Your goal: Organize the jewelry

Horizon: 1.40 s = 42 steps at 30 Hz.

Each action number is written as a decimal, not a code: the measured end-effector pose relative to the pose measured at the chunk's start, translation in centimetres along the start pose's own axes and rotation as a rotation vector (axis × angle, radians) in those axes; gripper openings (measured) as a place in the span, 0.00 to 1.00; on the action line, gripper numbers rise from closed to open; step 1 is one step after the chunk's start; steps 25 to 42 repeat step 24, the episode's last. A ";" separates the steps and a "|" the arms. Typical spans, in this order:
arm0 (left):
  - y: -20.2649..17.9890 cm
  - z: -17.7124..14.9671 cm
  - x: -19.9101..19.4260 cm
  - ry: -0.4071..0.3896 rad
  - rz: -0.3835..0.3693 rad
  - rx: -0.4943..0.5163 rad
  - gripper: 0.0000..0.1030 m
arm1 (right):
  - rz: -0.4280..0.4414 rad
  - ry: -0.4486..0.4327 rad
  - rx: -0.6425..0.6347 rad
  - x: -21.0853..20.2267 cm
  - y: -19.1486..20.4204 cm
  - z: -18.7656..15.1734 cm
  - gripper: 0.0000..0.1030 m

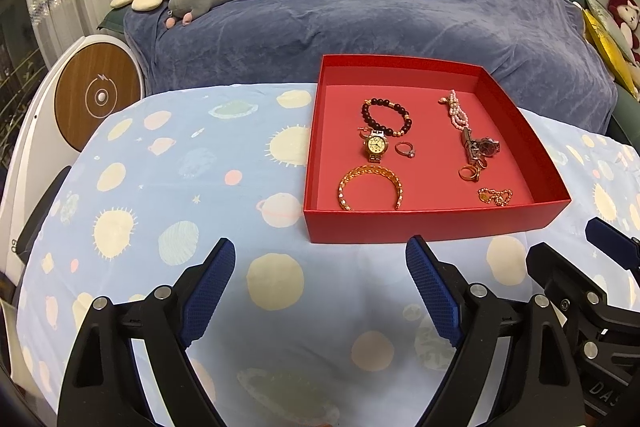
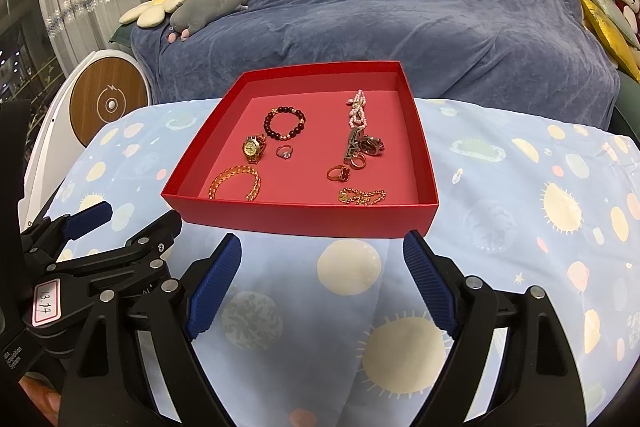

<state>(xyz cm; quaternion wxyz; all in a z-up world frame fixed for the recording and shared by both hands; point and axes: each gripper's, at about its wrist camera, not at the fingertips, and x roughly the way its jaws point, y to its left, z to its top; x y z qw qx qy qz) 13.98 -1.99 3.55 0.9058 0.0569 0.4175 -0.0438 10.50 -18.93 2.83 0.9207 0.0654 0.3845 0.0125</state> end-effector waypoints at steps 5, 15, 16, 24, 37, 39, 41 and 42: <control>0.0 0.0 0.0 0.005 0.019 -0.006 0.84 | -0.001 0.002 -0.002 0.0 0.1 0.0 0.79; 0.2 -0.3 -0.3 -0.023 0.054 -0.010 0.84 | 0.001 0.002 -0.011 0.1 0.4 -0.3 0.80; 0.2 -0.3 -0.3 -0.021 0.049 -0.011 0.84 | 0.002 0.002 -0.008 0.1 0.4 -0.3 0.80; 0.2 -0.2 -0.1 -0.008 0.026 -0.022 0.84 | -0.010 -0.007 -0.009 0.1 0.3 -0.3 0.86; 0.2 -0.2 -0.1 -0.008 0.026 -0.022 0.84 | -0.010 -0.007 -0.009 0.1 0.3 -0.3 0.86; 0.2 -0.2 -0.1 -0.008 0.026 -0.022 0.84 | -0.010 -0.007 -0.009 0.1 0.3 -0.3 0.86; 0.2 -0.2 -0.1 -0.008 0.026 -0.022 0.84 | -0.010 -0.007 -0.009 0.1 0.3 -0.3 0.86; 0.2 -0.2 -0.1 -0.008 0.026 -0.022 0.84 | -0.010 -0.007 -0.009 0.1 0.3 -0.3 0.86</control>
